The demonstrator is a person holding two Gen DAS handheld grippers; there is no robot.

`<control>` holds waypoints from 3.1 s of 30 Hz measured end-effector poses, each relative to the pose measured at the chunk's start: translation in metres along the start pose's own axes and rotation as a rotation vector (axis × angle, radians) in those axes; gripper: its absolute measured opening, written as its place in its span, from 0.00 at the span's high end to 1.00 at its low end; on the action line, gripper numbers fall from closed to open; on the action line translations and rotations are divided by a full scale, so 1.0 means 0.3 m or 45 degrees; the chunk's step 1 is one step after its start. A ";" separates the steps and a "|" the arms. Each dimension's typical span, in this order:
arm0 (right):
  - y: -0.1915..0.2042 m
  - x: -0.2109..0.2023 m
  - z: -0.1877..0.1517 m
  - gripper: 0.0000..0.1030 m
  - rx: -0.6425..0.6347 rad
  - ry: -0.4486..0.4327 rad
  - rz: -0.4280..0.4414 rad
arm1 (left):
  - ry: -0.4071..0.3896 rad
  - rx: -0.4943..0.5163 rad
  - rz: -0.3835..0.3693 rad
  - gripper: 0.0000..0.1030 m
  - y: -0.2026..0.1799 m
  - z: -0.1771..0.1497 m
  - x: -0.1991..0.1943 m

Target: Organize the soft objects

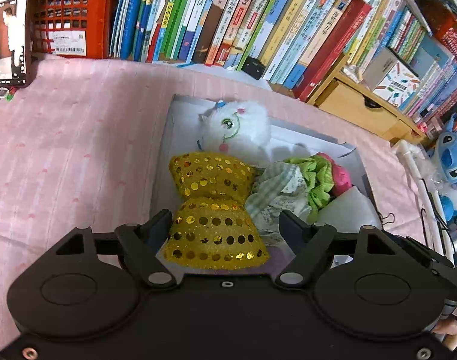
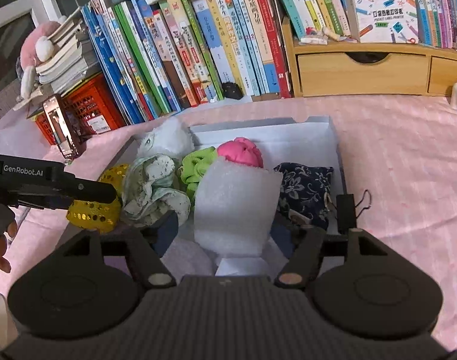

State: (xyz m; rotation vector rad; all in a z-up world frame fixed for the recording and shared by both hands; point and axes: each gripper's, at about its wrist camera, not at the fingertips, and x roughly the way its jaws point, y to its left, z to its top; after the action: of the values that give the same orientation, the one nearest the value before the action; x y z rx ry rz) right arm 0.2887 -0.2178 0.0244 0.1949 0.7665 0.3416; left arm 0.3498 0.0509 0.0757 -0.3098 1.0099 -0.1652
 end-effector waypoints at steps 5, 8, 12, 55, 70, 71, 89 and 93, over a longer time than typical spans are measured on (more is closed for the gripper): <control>0.015 -0.055 -0.003 0.16 -0.026 -0.045 0.002 | -0.048 0.039 0.003 0.25 -0.011 -0.018 -0.054; 0.025 -0.085 -0.005 0.15 -0.037 -0.068 0.003 | -0.076 0.072 0.005 0.24 -0.027 -0.037 -0.082; 0.044 -0.115 -0.011 0.14 -0.066 -0.095 -0.010 | -0.104 0.114 0.009 0.23 -0.050 -0.064 -0.115; 0.162 -0.572 -0.334 0.00 -0.267 -0.512 -0.064 | -0.598 0.422 -0.194 0.16 -0.132 -0.682 -0.547; 0.178 -0.633 -0.491 0.00 -0.290 -0.557 -0.165 | -0.667 0.433 -0.140 0.15 -0.081 -0.868 -0.611; 0.178 -0.634 -0.499 0.00 -0.289 -0.559 -0.168 | -0.666 0.431 -0.138 0.15 -0.077 -0.875 -0.611; 0.180 -0.596 -0.651 0.00 -0.258 -0.500 -0.226 | -0.600 0.410 -0.043 0.15 -0.033 -1.008 -0.557; 0.176 -0.577 -0.675 0.00 -0.246 -0.472 -0.235 | -0.568 0.378 -0.019 0.15 -0.017 -1.024 -0.527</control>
State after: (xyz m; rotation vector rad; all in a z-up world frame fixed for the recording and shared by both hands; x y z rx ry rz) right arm 0.0178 -0.2233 0.0083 0.0030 0.3782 0.1943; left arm 0.0054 0.0352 0.0532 -0.0750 0.5313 -0.2438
